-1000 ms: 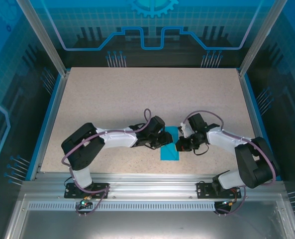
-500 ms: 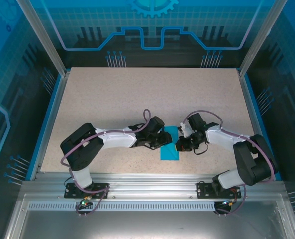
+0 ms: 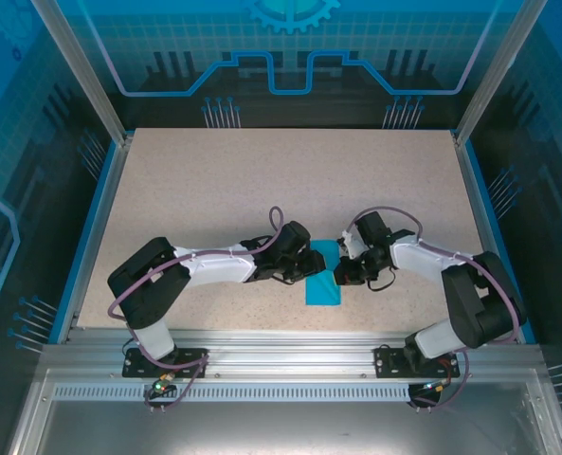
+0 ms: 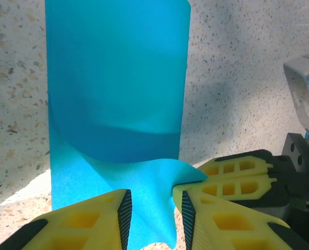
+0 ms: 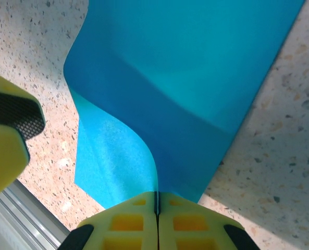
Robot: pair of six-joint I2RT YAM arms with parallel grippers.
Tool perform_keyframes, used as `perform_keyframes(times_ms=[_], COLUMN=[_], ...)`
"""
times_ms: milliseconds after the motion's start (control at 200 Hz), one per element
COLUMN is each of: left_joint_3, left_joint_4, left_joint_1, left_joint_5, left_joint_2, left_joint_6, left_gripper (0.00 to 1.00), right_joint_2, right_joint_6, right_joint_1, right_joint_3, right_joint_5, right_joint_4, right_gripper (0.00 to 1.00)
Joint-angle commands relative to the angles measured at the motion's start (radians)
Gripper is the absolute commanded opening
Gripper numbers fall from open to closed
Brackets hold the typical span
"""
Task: Fold a paper plane with a square sheet of paper (pick it up from the middle)
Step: Fold the triangle at the bottom-center of the table.
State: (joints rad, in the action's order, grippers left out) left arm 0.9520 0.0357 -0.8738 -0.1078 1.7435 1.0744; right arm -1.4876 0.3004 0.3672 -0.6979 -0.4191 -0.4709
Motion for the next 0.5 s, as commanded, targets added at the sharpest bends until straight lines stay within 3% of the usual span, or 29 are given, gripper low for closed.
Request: perform_keyframes(times_ms=[0,495], left_joint_3=[-0.013,-0.016], left_joint_4=[0.012,0.040], left_joint_1=[-0.005,-0.006], left_joint_5=[0.014,-0.026], left_joint_2=[-0.018,-0.003], left_joint_6=[0.006,0.007], left_gripper=[0.35,0.35], right_joint_2=[-0.025,0.025], right_joint_6=[-0.023,-0.018], right_joint_1=[-0.022,-0.021], right_joint_3=[-0.029,-0.030], right_joint_5=[0.001,0.016], right_joint_4=[-0.026,-0.090], right_gripper=[0.06,0.07])
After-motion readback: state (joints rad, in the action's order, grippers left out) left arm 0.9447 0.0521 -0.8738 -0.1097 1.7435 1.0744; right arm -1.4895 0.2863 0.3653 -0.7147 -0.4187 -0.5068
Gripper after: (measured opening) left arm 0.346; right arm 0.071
